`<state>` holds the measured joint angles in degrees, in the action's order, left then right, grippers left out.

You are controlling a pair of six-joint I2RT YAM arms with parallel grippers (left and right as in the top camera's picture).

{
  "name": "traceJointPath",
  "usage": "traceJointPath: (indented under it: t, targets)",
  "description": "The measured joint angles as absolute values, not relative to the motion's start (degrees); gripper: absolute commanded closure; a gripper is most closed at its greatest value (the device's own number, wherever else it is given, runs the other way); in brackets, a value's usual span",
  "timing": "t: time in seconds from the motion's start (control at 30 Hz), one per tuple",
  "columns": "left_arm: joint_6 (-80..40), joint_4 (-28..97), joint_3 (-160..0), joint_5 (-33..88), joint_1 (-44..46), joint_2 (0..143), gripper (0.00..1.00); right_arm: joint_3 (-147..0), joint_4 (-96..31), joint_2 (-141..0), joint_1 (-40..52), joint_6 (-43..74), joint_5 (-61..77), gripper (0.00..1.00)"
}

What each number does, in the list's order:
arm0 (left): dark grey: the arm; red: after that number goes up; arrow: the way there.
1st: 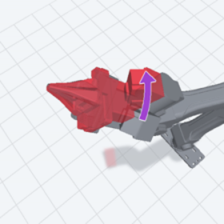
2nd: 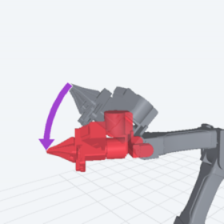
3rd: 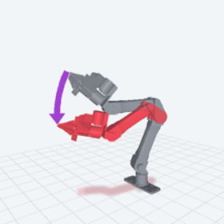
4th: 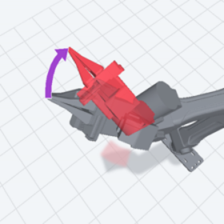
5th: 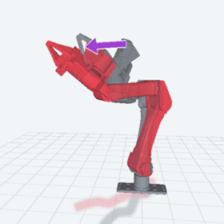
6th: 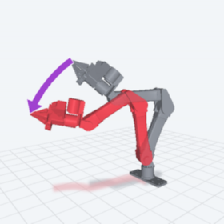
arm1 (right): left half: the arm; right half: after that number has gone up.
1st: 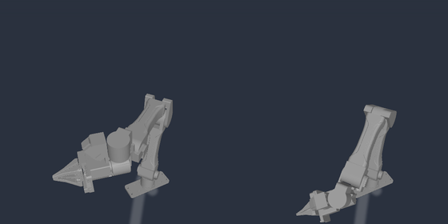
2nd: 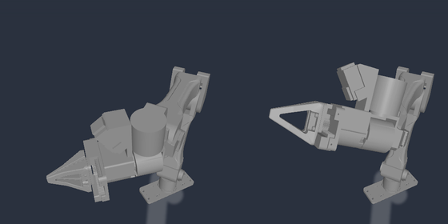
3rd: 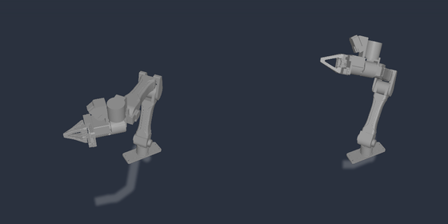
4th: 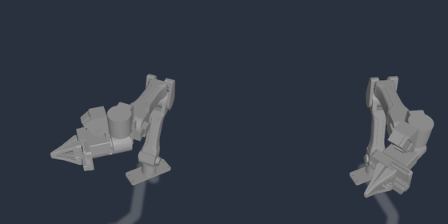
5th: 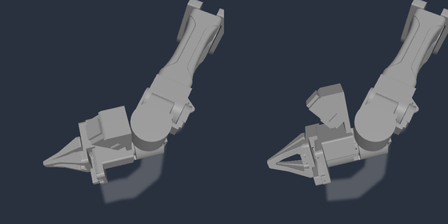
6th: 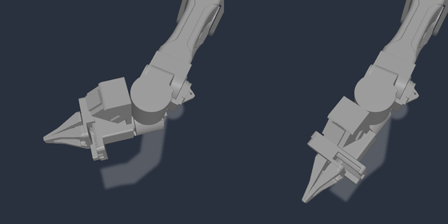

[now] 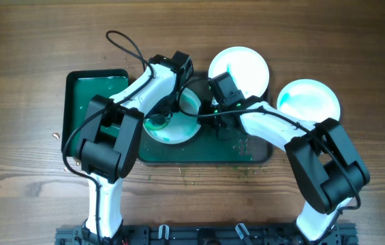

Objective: Clean dirty plates on tray and stack at the side
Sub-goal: 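Scrub the held plate with the sponge in left gripper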

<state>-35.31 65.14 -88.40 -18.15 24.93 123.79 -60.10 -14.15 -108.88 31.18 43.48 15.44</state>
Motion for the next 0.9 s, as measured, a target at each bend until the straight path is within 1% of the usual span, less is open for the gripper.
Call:
traceJointPath:
  t: [0.07,0.17,0.27,0.3,0.33,0.5,0.57,0.67,0.73,0.8,0.9]
  targets:
    - [-33.2,67.9,-88.2,-16.6,24.8,124.0,0.96,-60.1,-14.3,-108.9,31.5,43.4,15.8,0.96]
    - [-25.4,70.6,-88.2,-10.3,23.9,124.0,0.96,-60.1,-14.5,-108.9,31.3,43.2,16.0,0.96]
    - [-12.8,71.4,-88.2,1.7,22.4,124.0,0.96,-60.1,-14.6,-108.9,31.2,42.7,16.1,0.96]
    - [-7.0,70.7,-88.0,9.0,22.3,124.0,0.96,-60.1,-14.6,-108.9,31.2,42.5,16.1,0.96]
    - [-5.0,69.4,-87.8,12.2,22.3,124.0,0.96,-60.1,-14.6,-108.9,31.2,42.3,16.1,0.96]
    - [0.2,59.6,-87.2,23.4,22.4,124.0,0.96,-60.1,-14.5,-108.9,30.6,42.3,15.8,0.96]
    - [-2.1,54.5,-87.1,23.4,22.5,123.9,0.96,-60.1,-14.3,-108.9,30.1,42.5,14.8,0.96]
    - [-12.4,50.5,-87.2,17.8,23.8,123.3,0.96,-60.2,-13.6,-108.9,29.8,43.2,13.7,0.96]
    - [-20.2,51.4,-88.0,11.9,25.0,123.0,0.96,-60.2,-13.6,-108.9,29.8,43.3,13.7,0.96]
    - [-29.6,54.6,-89.7,1.3,24.9,123.0,0.96,-60.2,-13.7,-108.9,30.0,43.3,13.9,0.95]
    - [-35.4,57.3,-90.2,-6.5,22.9,122.9,0.96,-60.2,-13.8,-108.9,30.3,43.3,14.2,0.96]
